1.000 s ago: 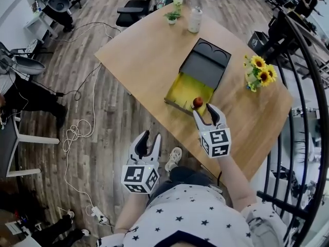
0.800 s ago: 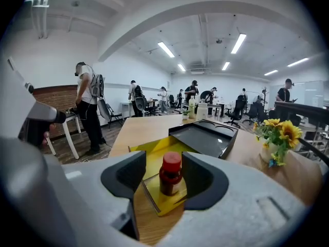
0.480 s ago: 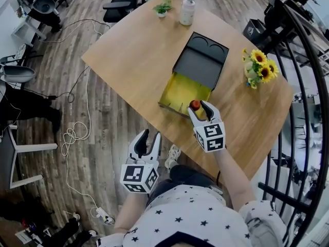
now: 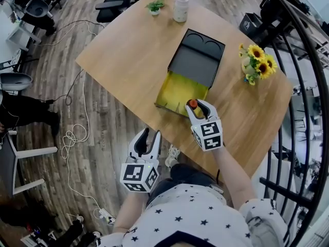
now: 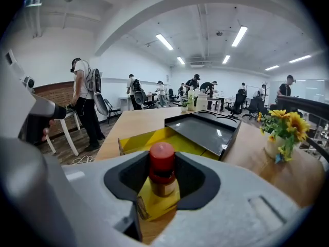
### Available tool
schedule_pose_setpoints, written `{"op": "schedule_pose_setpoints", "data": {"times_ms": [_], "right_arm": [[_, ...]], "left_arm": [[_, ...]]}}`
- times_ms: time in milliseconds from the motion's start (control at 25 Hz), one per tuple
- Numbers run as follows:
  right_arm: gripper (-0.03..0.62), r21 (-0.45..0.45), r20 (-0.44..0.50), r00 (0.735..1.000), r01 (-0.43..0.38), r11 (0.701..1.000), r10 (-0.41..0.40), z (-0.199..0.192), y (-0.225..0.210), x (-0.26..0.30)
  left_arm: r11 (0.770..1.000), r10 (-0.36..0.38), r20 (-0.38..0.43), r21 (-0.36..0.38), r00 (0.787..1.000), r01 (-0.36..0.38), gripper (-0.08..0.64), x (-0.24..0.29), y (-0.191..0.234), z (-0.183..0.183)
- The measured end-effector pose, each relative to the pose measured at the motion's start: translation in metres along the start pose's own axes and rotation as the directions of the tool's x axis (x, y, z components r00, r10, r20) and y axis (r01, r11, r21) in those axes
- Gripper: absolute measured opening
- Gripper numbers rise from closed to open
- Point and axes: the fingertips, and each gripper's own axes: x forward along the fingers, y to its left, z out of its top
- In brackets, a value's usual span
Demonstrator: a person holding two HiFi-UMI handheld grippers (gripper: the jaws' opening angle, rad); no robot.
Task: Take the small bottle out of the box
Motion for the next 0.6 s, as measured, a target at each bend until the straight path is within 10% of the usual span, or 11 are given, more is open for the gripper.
{"op": "schedule_pose_setpoints", "data": {"times_ms": [600], "right_arm": [[0.144,-0.028,0.071,0.997,0.014,1.0,-0.012,0.021,0.009,-0.024]], "left_arm": [[1.0,-0.011,0.03,0.018,0.999,0.011,0.143,-0.02,-0.018,-0.011]]}}
